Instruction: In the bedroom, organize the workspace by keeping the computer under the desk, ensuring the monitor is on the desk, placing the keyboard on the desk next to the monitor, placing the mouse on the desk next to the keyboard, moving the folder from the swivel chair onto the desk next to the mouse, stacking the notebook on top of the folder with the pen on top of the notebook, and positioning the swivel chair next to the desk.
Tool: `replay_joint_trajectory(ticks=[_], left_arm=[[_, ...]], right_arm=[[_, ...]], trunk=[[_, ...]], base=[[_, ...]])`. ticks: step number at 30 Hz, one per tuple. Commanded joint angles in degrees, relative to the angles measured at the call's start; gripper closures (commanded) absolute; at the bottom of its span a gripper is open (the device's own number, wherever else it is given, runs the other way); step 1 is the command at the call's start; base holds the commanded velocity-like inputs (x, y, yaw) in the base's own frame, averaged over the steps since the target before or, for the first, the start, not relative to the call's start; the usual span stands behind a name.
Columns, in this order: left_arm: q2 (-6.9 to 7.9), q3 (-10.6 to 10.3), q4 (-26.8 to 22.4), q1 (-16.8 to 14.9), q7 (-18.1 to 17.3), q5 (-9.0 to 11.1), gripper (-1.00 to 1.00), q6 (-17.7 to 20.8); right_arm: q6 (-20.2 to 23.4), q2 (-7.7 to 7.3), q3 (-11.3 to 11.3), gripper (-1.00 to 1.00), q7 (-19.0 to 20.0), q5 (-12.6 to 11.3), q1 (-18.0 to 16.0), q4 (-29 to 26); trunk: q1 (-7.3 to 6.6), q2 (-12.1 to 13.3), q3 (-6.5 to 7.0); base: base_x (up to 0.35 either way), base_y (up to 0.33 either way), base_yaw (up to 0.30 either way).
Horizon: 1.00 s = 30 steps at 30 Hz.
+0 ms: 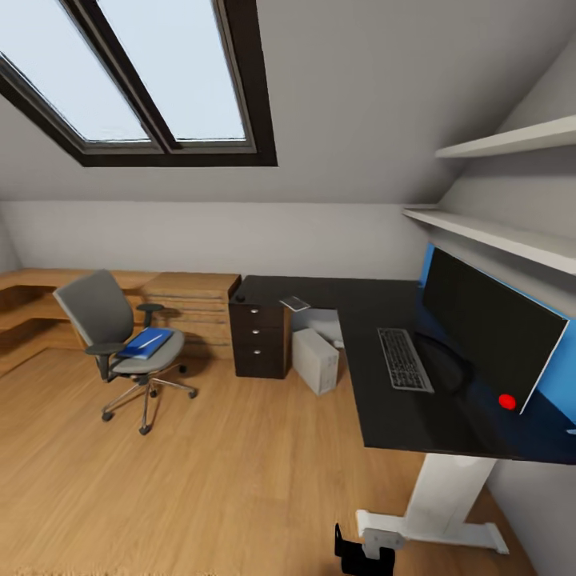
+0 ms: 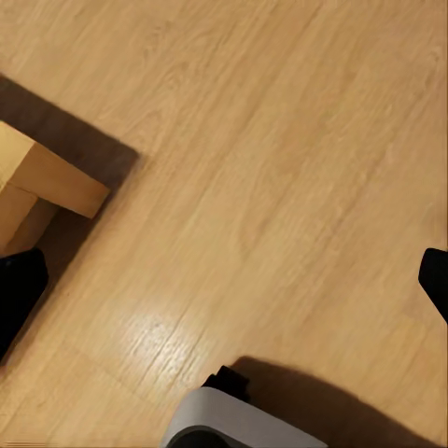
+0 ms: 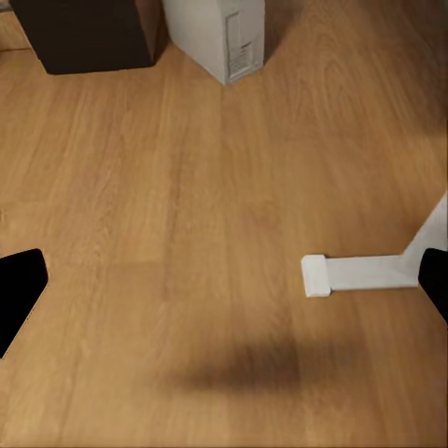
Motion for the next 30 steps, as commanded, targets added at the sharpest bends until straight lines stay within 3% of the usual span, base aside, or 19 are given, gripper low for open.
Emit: replay_joint_trajectory(ticks=[1,30], left_arm=[[0.08,-0.48,-0.06,-0.1,0.32,0.56,-1.0,-0.32],[0.02,-0.55,-0.06,-0.1,0.33,0.26,-1.0,-0.41]], right_arm=[[-0.27,0.02,0.52,-1.0,-0.12,-0.48,-0.08,0.14],[-0.19,0.1,0.52,-1.0,-0.12,-0.47,-0.08,0.14]], trunk=[[0.03,-0.1,-0.1],[0.03,-0.1,-0.08]], base=[[0.011,0.012,0.253],[0.019,0.001,0.037]])
